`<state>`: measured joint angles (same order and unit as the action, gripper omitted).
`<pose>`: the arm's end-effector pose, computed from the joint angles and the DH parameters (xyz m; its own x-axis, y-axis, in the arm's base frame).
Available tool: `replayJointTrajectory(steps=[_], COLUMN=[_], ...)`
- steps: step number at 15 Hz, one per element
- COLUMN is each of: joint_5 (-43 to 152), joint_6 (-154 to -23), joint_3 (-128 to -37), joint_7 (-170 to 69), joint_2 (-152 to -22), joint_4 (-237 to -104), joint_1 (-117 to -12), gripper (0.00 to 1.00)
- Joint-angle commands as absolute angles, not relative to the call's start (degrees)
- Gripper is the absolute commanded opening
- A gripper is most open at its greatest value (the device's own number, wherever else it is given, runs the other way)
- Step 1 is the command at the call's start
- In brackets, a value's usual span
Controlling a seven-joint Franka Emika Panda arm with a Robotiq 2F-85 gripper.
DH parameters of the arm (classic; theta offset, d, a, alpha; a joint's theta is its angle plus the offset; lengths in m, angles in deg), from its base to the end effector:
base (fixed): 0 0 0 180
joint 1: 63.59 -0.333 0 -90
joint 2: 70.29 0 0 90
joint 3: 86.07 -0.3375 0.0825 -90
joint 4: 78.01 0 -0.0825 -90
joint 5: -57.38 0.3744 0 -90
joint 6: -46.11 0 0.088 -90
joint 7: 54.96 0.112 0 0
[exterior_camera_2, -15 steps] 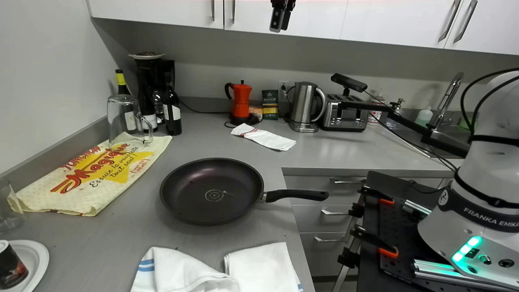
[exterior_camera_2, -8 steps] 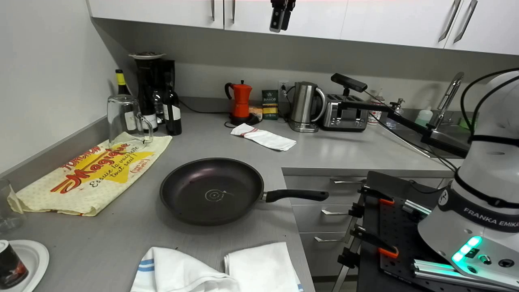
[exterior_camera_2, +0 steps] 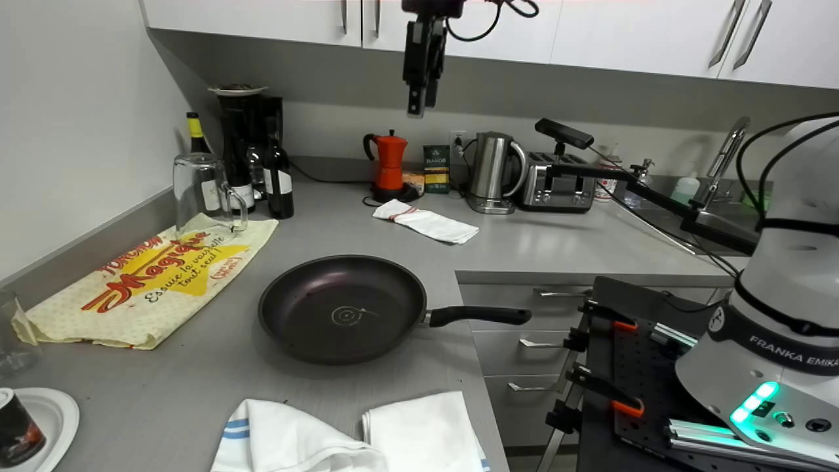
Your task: Pick the cloth and wipe the pan
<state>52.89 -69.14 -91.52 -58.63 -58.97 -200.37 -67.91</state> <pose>0.4832 0.0807 0.5173 0.9624 0.2637 0.0647 0.2570 -0.9616 0.0960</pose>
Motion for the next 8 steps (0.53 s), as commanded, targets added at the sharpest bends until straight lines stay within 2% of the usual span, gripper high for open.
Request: replayJointTrajectory(steps=[1,8], joint_5=[53.95,56.54], joint_6=[-73.74,-80.75], joint_3=[-93.18,-96.91], joint_7=[-57.50,-56.36], joint_2=[-69.88,-88.08], joint_4=[-196.03,-189.13], joint_1=[-69.91,-74.34], gripper=[1.00,1.00])
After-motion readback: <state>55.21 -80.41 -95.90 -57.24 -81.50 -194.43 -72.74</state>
